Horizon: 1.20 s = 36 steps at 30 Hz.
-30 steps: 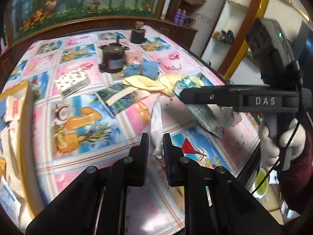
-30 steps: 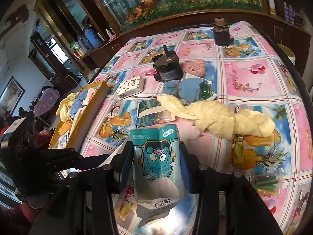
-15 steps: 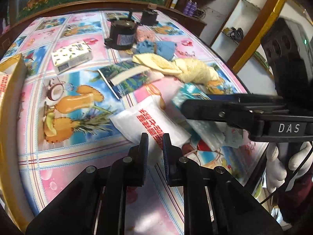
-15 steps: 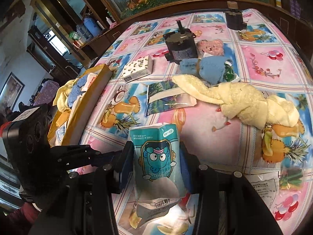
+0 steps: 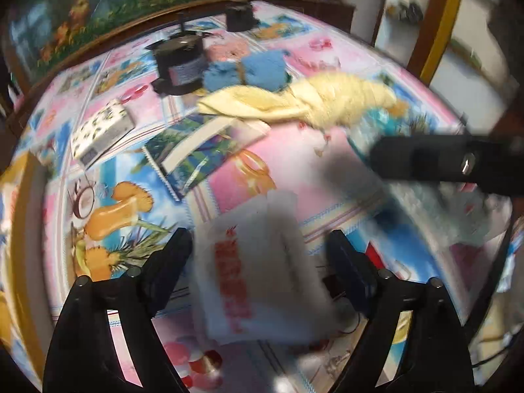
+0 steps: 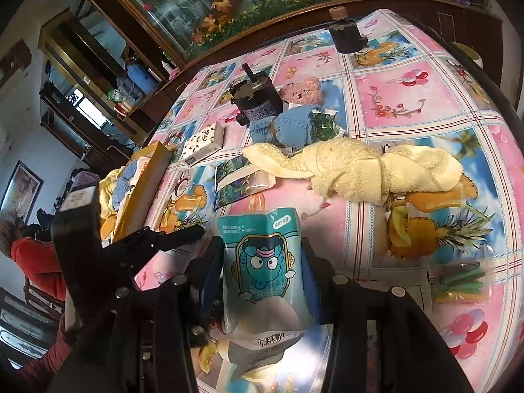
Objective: Organize soft objects
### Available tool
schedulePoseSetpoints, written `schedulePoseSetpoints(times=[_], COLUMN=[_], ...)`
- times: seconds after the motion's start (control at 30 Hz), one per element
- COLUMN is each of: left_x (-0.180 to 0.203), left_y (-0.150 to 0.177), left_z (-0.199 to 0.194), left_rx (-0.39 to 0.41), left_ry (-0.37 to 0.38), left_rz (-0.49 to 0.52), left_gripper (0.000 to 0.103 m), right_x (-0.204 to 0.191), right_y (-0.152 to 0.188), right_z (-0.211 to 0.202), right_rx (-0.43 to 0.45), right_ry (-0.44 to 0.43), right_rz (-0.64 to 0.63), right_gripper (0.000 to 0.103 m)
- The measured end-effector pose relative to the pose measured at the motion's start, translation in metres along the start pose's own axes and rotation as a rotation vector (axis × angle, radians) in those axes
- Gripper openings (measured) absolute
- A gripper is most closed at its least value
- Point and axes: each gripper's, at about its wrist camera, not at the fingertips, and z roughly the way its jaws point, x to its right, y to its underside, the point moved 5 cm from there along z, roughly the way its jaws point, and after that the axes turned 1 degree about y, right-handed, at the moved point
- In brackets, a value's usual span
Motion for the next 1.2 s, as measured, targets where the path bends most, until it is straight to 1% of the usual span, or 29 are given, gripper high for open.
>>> schedulePoseSetpoints(times=[0.03,0.1,0.17,0.23,0.27,0.37,0.47,0.7,0.73,0.8,0.83,0.87,0.9,0.93,0.97,1.0,1.03,1.1,1.13,1.17,1.2], left_x=[0.007,0.013,0.014,0.008,0.004,-0.01,-0.023,-0.071,-0.076,-0.076,-0.074,-0.071,-0.069,-0.063,-0.058,-0.051,-0.046,-0.036,-0.032,-0.027,-0.022], left_y=[0.0,0.0,0.002,0.004,0.007,0.015,0.02,0.03,0.031,0.03,0.031,0.032,0.036,0.036,0.037,0.037,0.038,0.036,0.036,0.035,0.034], left_z=[0.002,0.0,-0.003,-0.005,-0.006,-0.019,-0.048,-0.117,-0.12,-0.113,-0.106,-0.097,-0.09,-0.081,-0.074,-0.067,-0.058,-0.045,-0.039,-0.035,-0.034], left_rx=[-0.006,0.009,0.014,0.003,0.005,0.021,0.07,0.204,0.201,0.169,0.151,0.12,0.089,0.064,0.056,0.045,0.028,0.003,-0.003,-0.007,0.008], left_ry=[0.029,0.046,0.063,0.095,0.097,0.148,0.2,0.242,0.24,0.224,0.233,0.246,0.253,0.246,0.25,0.267,0.264,0.204,0.183,0.158,0.111], left_rz=[0.017,0.032,0.037,0.004,-0.007,-0.066,-0.139,-0.279,-0.28,-0.275,-0.278,-0.28,-0.277,-0.269,-0.256,-0.24,-0.223,-0.17,-0.143,-0.118,-0.086], left_gripper=[0.086,0.061,0.007,0.005,0.003,0.003,0.003,0.003,0.003,0.003,0.01,0.023,0.033,0.05,0.055,0.055,0.055,0.055,0.057,0.061,0.063], right_x=[0.001,0.004,0.007,0.009,0.009,0.01,0.008,-0.012,-0.015,-0.021,-0.023,-0.025,-0.026,-0.028,-0.029,-0.03,-0.03,-0.028,-0.027,-0.025,-0.023], right_y=[0.0,-0.002,-0.001,-0.001,-0.001,-0.001,-0.001,-0.001,-0.001,-0.001,-0.001,-0.002,-0.001,0.0,0.001,0.002,0.002,0.002,0.002,0.002,0.002], right_z=[-0.001,-0.004,-0.006,-0.008,-0.009,-0.01,-0.009,-0.003,-0.001,0.004,0.006,0.008,0.007,0.007,0.005,0.003,0.002,-0.001,-0.003,-0.003,-0.003], right_rx=[0.004,0.013,0.018,0.02,0.022,0.026,0.024,0.013,0.01,0.002,-0.002,-0.003,-0.002,-0.001,-0.001,0.001,0.003,0.007,0.01,0.012,0.012], right_ry=[-0.001,-0.001,-0.002,-0.001,0.0,-0.002,-0.004,-0.023,-0.026,-0.031,-0.038,-0.045,-0.048,-0.049,-0.049,-0.047,-0.043,-0.038,-0.037,-0.036,-0.035], right_rz=[0.003,0.012,0.021,0.023,0.023,0.025,0.024,-0.017,-0.024,-0.025,-0.02,-0.017,-0.017,-0.02,-0.024,-0.029,-0.033,-0.031,-0.027,-0.021,-0.016], right_gripper=[0.045,0.045,0.045,0.045,0.045,0.045,0.045,0.045,0.045,0.045,0.045,0.045,0.045,0.045,0.045,0.045,0.045,0.045,0.045,0.045,0.045])
